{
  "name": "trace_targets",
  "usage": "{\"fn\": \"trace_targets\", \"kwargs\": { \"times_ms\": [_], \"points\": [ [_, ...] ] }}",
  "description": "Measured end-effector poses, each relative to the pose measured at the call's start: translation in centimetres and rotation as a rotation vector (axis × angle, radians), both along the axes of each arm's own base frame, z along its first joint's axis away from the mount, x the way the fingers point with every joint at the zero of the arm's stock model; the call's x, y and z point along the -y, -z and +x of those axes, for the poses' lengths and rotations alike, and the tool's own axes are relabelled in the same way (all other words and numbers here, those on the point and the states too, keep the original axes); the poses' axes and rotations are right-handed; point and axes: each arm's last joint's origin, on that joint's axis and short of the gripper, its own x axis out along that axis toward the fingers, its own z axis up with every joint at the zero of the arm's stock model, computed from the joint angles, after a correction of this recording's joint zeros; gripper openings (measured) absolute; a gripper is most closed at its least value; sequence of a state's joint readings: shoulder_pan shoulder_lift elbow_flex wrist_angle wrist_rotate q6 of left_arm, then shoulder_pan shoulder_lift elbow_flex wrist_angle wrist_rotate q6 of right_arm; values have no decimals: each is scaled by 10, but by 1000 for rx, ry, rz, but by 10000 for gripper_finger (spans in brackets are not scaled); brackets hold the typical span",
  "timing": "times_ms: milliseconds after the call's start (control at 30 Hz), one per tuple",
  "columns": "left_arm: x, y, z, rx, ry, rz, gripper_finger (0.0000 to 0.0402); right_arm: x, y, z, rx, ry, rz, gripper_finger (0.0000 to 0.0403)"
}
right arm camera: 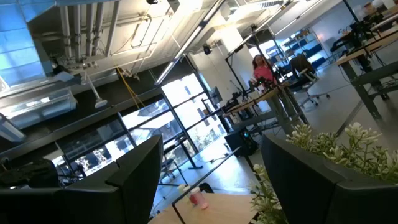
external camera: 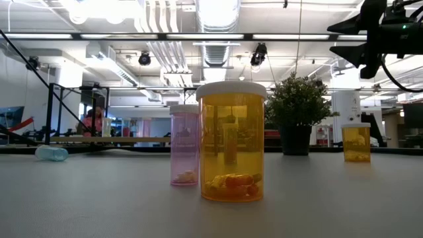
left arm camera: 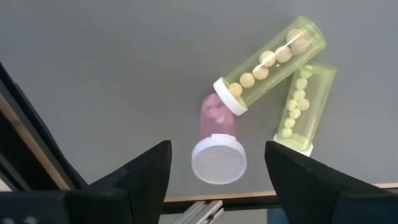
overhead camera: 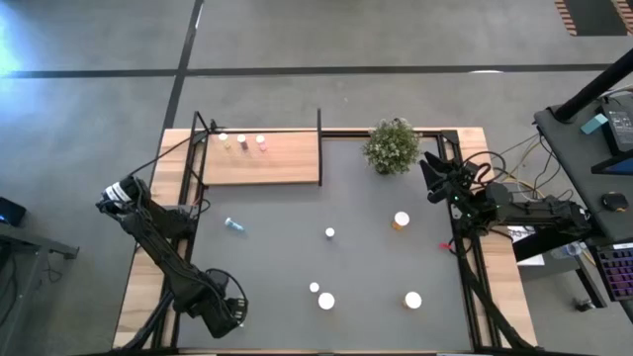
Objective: Pick and place medicine bottles onto shelf by color
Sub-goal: Put the left pink pill bottle on the shelf aligned with the other pink bottle
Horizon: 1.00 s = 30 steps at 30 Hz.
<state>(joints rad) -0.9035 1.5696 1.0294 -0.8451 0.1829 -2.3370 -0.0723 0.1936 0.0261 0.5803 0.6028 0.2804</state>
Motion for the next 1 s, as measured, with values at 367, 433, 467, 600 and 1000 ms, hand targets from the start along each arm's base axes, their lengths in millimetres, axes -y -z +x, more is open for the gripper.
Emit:
{"fn": "trace_targets", "kwargs": {
  "times_ms": [367, 433, 467, 600, 1000],
  "points": [
    [-1, 2, -1, 15, 73, 3, 157, 0, 0, 0, 0, 0, 0, 260],
    [-1, 2, -1, 19, 91, 2, 141, 0, 0, 0, 0, 0, 0, 260],
    [-1, 2, -1, 19, 93, 2, 133, 0, 0, 0, 0, 0, 0, 260],
    [-1, 2, -1, 20, 93, 2, 114, 0, 0, 0, 0, 0, 0, 260],
    [-24, -24, -12, -1, 107, 36, 108, 0, 0, 0, 0, 1, 0, 260]
  ]
}}
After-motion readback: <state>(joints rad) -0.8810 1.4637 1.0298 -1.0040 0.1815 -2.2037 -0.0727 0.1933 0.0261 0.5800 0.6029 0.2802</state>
